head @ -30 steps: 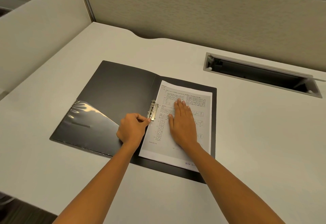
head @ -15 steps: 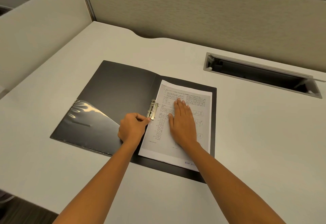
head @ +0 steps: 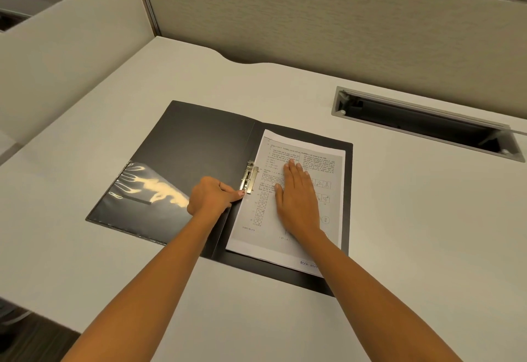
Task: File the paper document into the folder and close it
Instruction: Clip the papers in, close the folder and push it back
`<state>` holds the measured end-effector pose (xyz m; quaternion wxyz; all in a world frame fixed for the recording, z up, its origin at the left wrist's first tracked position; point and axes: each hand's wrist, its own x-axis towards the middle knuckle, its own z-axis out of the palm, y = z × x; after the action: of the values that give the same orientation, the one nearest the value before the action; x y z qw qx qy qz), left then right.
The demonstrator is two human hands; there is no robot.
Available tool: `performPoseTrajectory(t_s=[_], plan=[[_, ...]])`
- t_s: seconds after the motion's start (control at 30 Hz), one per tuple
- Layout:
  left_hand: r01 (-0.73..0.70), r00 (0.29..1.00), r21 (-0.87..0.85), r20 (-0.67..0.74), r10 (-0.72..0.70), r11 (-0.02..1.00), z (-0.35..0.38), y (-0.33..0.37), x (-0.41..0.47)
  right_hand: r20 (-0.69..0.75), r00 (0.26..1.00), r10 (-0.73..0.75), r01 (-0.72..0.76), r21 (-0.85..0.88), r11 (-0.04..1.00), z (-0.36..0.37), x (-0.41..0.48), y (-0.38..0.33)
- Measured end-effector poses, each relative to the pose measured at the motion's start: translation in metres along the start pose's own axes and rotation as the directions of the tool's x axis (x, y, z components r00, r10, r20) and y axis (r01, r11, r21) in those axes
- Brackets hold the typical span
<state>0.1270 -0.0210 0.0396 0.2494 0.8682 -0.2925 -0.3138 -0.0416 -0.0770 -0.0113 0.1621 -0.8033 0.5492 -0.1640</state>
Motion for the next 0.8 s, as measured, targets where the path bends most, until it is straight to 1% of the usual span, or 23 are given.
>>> performPoseTrajectory(t_s=[0.3,0.47,0.6,0.8], plan=[[-0.017,1.0,-0.065,0.005,0.017,0.998,0.0,-0.006,0.002,0.011,1.0,0.003,-0.003,0.009,1.0,-0.001,0.0,0.0],[-0.036,0.999,-0.072,0.009,0.037,0.997,0.001,-0.008,0.001,0.036,0.999,-0.008,0.008,-0.006,1.0,-0.004,-0.007,-0.001],[-0.049,0.999,-0.055,-0.014,0.048,0.997,0.001,-0.008,-0.002,0.048,0.998,-0.042,0.043,-0.015,0.999,-0.007,-0.034,-0.001],[-0.073,0.996,-0.014,-0.053,0.072,0.997,0.004,-0.008,-0.005,0.08,0.996,-0.045,0.047,-0.027,0.999,-0.012,-0.094,0.004]])
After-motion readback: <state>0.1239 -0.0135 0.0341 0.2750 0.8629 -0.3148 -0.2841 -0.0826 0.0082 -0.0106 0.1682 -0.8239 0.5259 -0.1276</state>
